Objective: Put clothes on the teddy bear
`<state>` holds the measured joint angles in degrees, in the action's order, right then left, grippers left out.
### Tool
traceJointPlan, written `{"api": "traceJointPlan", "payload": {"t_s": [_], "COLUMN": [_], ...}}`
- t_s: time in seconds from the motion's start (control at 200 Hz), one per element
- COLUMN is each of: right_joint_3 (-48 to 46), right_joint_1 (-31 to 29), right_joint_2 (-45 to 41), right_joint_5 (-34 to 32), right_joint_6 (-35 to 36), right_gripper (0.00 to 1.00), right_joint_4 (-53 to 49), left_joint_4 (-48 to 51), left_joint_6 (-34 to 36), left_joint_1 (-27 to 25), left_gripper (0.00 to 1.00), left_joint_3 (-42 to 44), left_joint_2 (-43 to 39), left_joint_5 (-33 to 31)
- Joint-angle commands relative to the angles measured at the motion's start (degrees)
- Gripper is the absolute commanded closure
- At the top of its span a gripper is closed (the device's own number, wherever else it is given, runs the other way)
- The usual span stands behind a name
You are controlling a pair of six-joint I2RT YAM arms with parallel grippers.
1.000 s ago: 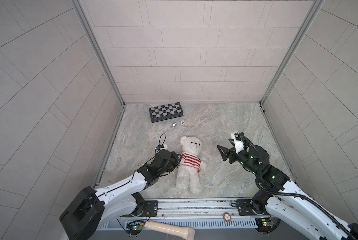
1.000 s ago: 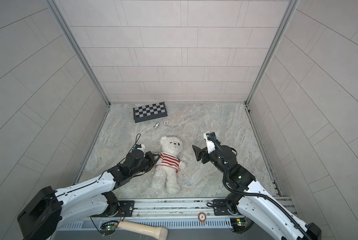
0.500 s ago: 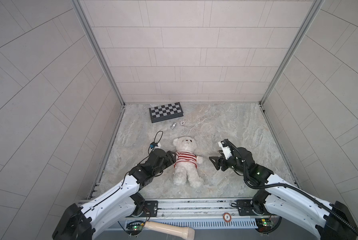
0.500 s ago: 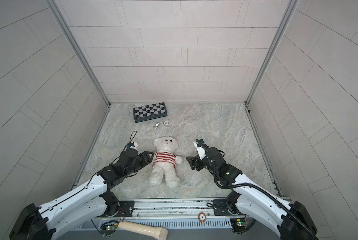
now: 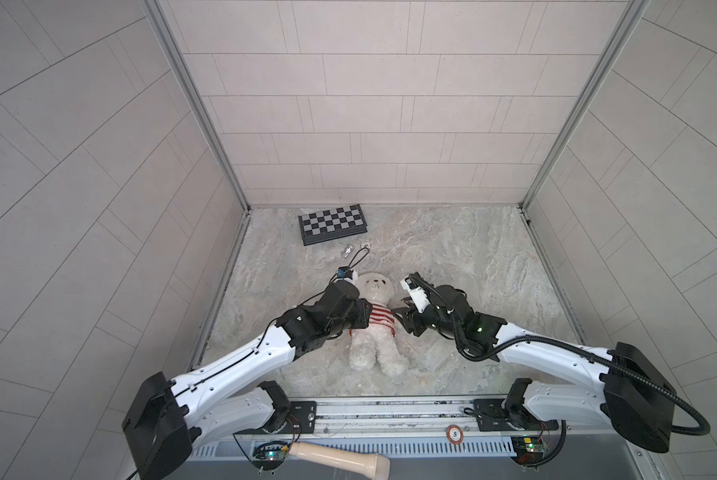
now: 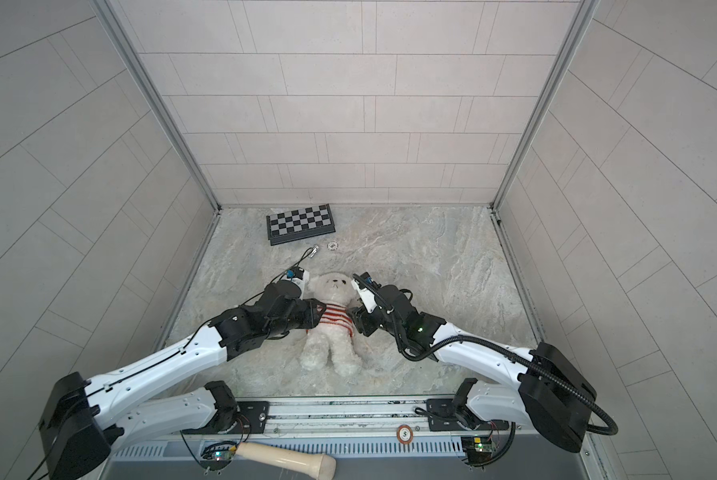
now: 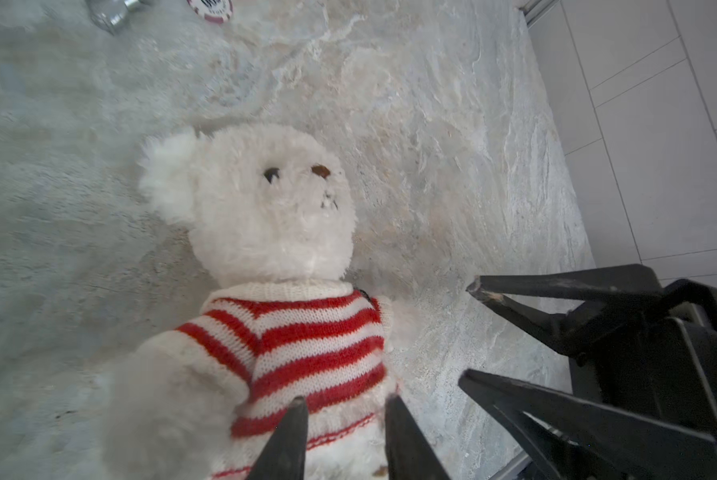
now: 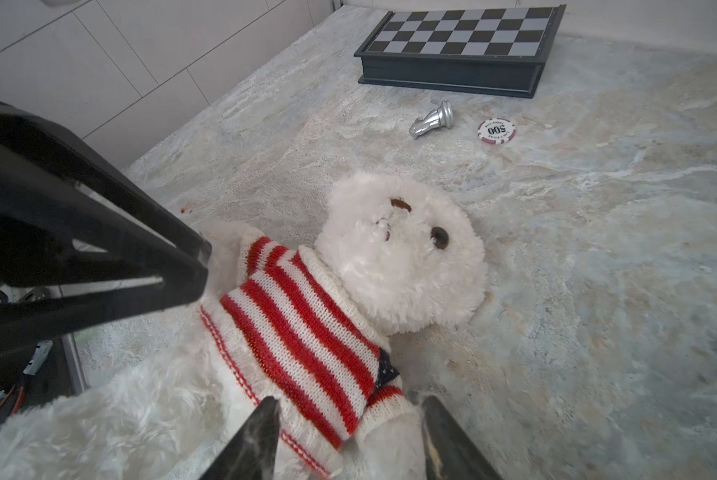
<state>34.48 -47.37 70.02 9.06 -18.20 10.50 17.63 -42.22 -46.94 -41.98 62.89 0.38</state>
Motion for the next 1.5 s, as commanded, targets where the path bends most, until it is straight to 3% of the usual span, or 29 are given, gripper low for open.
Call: {"api": "traceJointPlan", "payload": {"t_s": [0.0, 0.641, 0.791, 0.936, 1.036, 1.116, 1.332, 1.497], "right_joint_3": [0.7, -3.7, -4.5, -6.6, -6.5, -4.6, 3.7, 4.4], "right_joint_1": [-1.1, -4.2, -5.1, -4.9, -4.5, -4.8, -8.4, -7.5], "right_joint_2": [2.5, 11.3, 12.1, 9.9, 7.9, 5.9, -2.3, -0.1], "right_joint_5": [0.1, 2.7, 0.7, -2.7, -4.3, -1.1, -1.8, -4.2], "right_joint_6": [-2.2, -6.4, -6.6, -7.2, -7.1, -5.4, -1.9, -1.9], "right_gripper": [0.49, 0.66, 0.75, 0.76, 0.76, 0.76, 0.72, 0.75], "right_joint_4": [4.3, 11.6, 10.5, 8.8, 6.3, 4.9, 0.0, 1.5], "left_joint_4": [1.2, -8.3, -9.5, -8.4, -6.0, -6.7, -0.6, -0.5], "left_joint_6": [1.1, -4.8, -5.4, -6.0, -5.1, -5.1, -0.8, 0.8], "left_joint_1": [0.0, -3.1, -3.4, -3.7, -3.4, -2.4, -2.4, -0.9], "left_gripper": [0.68, 0.69, 0.70, 0.70, 0.71, 0.72, 0.58, 0.56], "left_joint_3": [0.0, 11.9, 13.1, 15.2, 15.0, 14.6, 5.2, 2.7], "left_joint_2": [2.2, 3.1, 3.9, 3.1, 2.4, 1.1, -4.0, -3.6], "left_joint_5": [-1.4, 0.2, 0.2, -1.8, -3.7, -1.7, 0.0, 1.1]}}
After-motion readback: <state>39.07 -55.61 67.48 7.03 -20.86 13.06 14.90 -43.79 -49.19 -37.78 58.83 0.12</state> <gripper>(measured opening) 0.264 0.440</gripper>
